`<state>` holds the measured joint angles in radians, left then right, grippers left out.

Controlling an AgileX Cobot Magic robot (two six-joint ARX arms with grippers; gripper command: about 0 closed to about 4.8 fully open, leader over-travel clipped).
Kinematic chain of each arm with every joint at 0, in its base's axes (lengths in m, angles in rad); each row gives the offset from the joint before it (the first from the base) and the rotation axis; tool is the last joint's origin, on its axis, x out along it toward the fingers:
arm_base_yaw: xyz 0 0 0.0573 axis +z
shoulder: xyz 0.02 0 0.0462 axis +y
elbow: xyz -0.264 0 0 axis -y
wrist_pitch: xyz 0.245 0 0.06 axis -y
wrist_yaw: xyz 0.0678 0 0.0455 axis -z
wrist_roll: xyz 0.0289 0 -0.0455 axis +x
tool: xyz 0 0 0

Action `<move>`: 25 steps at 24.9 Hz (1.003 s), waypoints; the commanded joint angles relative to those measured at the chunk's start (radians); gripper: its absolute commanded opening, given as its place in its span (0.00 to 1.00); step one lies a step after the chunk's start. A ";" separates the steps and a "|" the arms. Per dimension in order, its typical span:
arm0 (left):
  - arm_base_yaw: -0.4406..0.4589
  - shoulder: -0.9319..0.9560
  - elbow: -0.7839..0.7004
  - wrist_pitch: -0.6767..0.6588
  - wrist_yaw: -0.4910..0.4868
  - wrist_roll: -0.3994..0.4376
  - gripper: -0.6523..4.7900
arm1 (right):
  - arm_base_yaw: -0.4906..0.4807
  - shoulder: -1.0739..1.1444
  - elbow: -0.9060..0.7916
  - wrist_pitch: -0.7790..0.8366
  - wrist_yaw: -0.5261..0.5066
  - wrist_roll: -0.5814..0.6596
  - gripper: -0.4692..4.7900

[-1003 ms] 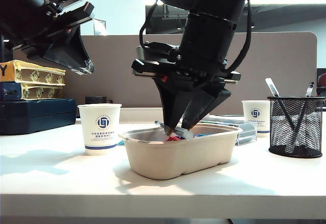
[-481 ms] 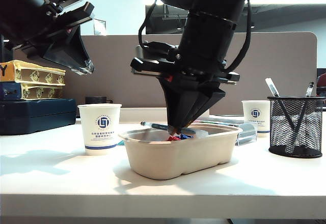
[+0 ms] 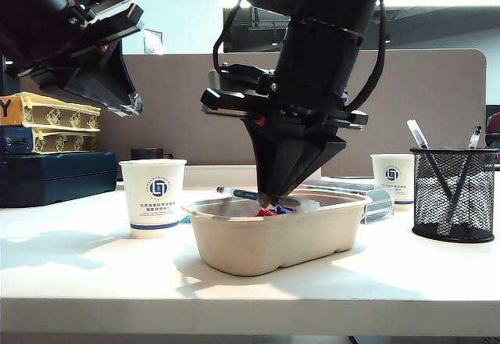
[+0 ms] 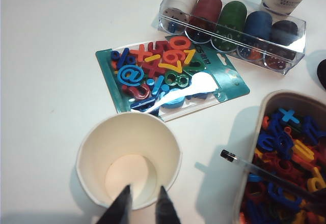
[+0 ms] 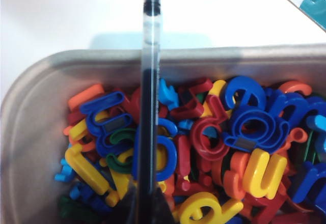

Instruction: Pick up one pen and put it in the pen container.

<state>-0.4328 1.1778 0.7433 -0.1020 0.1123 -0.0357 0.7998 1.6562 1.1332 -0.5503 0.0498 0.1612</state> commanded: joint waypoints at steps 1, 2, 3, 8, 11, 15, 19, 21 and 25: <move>0.002 -0.015 0.024 0.006 0.004 -0.002 0.23 | -0.002 -0.005 0.029 0.001 0.000 -0.002 0.16; 0.002 -0.016 0.030 0.004 0.004 -0.002 0.23 | -0.003 -0.005 0.038 -0.002 0.000 -0.004 0.16; 0.002 -0.016 0.041 0.001 0.004 -0.002 0.23 | -0.007 -0.005 0.053 -0.008 0.000 -0.004 0.16; 0.002 -0.018 0.105 -0.032 0.053 -0.053 0.23 | -0.013 -0.005 0.120 -0.058 0.004 -0.016 0.16; 0.002 -0.017 0.141 -0.031 0.108 -0.122 0.23 | -0.025 -0.006 0.147 -0.061 0.004 -0.018 0.16; 0.002 -0.017 0.153 -0.013 0.185 -0.207 0.23 | -0.055 -0.008 0.216 -0.126 0.027 -0.036 0.16; 0.002 -0.017 0.153 0.018 0.258 -0.290 0.23 | -0.094 -0.062 0.238 -0.132 0.027 -0.038 0.16; 0.001 -0.017 0.153 0.060 0.287 -0.332 0.23 | -0.101 -0.090 0.238 -0.134 0.026 -0.038 0.16; 0.002 -0.015 0.153 0.198 0.358 -0.488 0.23 | -0.100 -0.173 0.238 -0.129 0.017 -0.037 0.16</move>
<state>-0.4332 1.1637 0.8913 0.0284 0.4355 -0.4507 0.6975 1.5066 1.3666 -0.6903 0.0750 0.1253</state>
